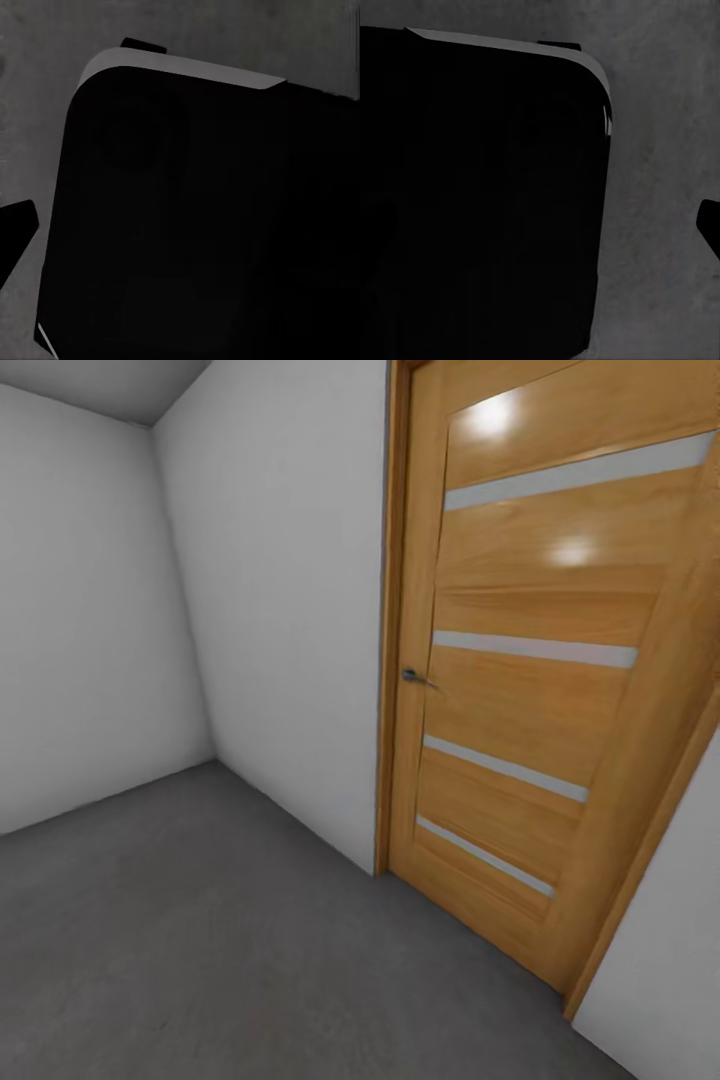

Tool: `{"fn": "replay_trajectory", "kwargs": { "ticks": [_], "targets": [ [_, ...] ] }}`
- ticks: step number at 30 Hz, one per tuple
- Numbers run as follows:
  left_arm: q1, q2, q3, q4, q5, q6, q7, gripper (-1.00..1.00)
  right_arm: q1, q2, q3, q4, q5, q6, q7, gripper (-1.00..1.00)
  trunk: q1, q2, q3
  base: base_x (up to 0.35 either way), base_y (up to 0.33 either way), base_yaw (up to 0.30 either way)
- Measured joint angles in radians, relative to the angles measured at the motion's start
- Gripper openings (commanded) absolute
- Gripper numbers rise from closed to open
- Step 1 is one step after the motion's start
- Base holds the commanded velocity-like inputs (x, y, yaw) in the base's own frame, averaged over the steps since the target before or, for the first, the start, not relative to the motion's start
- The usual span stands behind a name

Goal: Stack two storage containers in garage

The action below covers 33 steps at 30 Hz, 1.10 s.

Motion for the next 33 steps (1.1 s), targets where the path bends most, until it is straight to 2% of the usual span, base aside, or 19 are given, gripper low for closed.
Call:
{"fn": "replay_trajectory", "kwargs": {
  "ticks": [6, 17, 33],
  "targets": [
    [0.000, 0.000, 0.000, 0.000, 0.000, 0.000, 0.000, 1.00, 0.000, 0.001, 0.000, 0.000, 0.000, 0.000, 0.000, 1.00, 0.000, 0.000, 0.000, 0.313, 0.185, -0.266],
    [0.000, 0.000, 0.000, -0.002, 0.000, 0.000, 0.000, 1.00, 0.000, 0.000, 0.000, 0.000, -0.001, 0.001, 0.000, 1.00, 0.000, 0.000, 0.000, 0.295, 0.223, -0.072],
    [0.000, 0.000, 0.000, -0.002, 0.000, 0.000, 0.000, 1.00, 0.000, 0.000, -0.004, 0.000, -0.002, 0.002, 0.000, 1.00, 0.000, 0.000, 0.000, 0.285, 0.237, -0.277]
  ]
}}
